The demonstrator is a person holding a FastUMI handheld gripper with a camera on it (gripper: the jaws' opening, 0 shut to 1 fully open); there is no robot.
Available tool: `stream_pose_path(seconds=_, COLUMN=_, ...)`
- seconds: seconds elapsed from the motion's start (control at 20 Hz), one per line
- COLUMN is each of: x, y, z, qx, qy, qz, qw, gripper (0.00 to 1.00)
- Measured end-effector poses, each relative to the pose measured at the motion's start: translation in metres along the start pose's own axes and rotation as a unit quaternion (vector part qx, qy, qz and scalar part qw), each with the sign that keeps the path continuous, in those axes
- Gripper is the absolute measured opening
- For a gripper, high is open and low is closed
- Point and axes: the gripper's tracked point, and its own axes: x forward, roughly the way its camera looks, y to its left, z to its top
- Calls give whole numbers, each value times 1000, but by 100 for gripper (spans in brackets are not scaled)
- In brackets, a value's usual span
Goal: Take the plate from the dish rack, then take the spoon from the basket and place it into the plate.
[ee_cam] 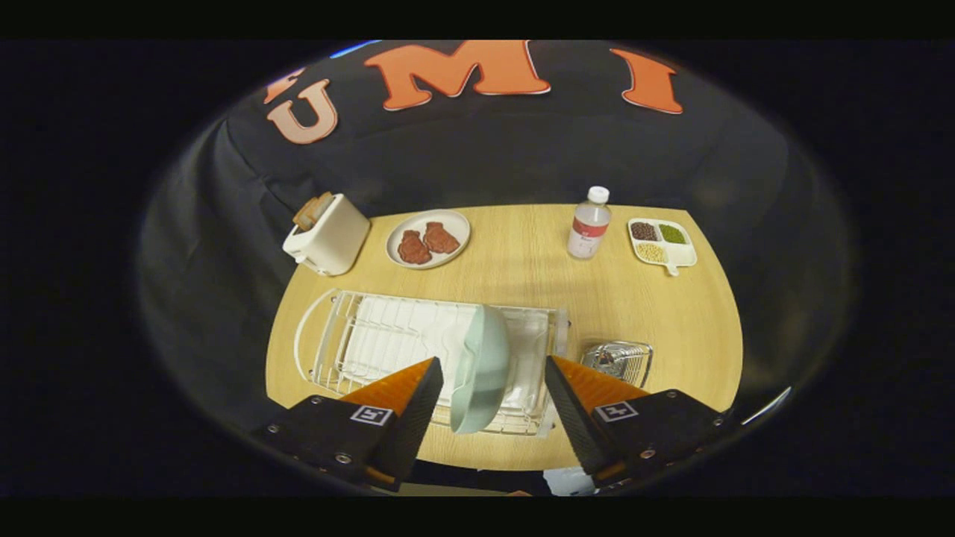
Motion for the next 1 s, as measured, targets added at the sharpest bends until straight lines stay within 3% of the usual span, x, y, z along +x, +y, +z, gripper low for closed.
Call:
stream_pose_path(seconds=0.3, x=30, y=12, z=-18, qx=-11, qy=67, qz=-17, qw=998, gripper=71)
stream_pose_path(seconds=0.45, x=43, y=22, z=-24, qx=-14, qy=88, qz=-25, qw=996, gripper=59)
stream_pose_path(seconds=0.65, x=54, y=20, z=-27, qx=-30, qy=97, qz=-64, qw=993, gripper=45)
stream_pose_path(seconds=1.0, x=51, y=3, z=-30, qx=-24, qy=96, qz=-133, qw=986, gripper=33)
